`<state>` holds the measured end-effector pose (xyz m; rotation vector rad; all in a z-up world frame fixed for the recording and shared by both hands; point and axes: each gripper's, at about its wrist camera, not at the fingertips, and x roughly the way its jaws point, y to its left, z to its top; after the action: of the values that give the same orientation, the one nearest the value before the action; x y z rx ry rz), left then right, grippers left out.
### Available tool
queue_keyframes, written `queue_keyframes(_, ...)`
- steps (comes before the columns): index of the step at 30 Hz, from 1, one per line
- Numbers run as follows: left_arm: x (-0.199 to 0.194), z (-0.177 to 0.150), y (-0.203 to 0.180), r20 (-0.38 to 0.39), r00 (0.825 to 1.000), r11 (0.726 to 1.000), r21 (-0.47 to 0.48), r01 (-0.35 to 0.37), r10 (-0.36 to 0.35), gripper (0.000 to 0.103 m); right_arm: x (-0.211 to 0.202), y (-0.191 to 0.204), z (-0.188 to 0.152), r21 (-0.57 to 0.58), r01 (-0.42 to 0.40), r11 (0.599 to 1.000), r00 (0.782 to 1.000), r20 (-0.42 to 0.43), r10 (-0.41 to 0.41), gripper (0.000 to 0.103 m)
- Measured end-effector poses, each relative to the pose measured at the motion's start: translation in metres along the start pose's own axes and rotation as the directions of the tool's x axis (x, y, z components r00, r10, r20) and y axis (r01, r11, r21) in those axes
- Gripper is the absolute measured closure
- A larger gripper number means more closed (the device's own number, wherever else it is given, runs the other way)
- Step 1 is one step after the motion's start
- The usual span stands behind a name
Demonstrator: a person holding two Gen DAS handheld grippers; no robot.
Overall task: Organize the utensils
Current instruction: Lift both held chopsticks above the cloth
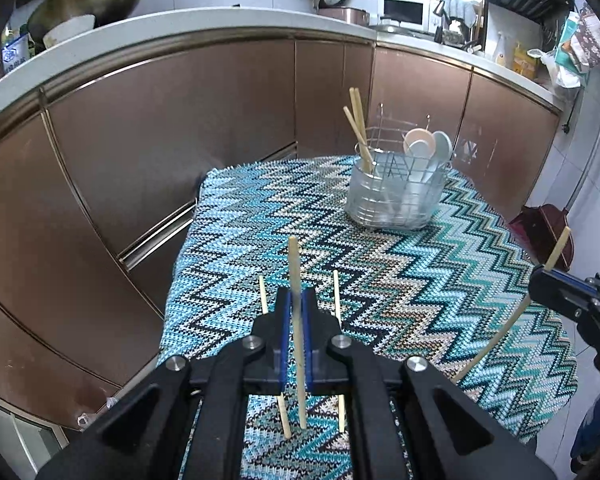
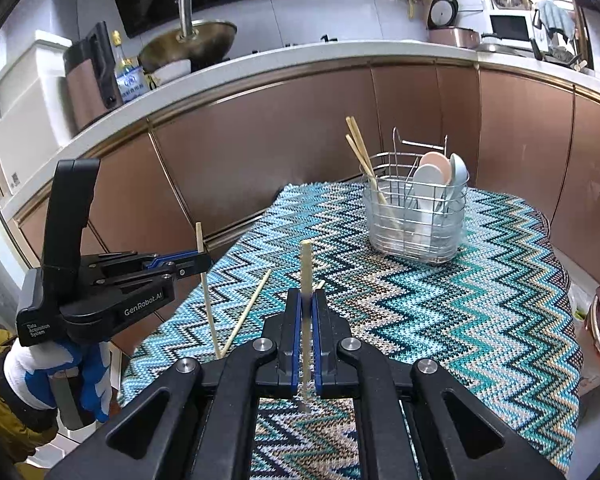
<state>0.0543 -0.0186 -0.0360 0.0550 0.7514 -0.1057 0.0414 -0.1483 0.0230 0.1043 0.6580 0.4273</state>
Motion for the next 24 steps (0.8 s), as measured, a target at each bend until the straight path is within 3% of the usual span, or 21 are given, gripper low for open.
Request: queue_keyframes(24,-0.06,-0.002,0.016,0.115,0.993,0.998,-0.054,0.013,-0.006,0.098,-0.039,0.011,-0.008,-0.012,0.009,1.0,0.997,0.073,-0.008,0.098)
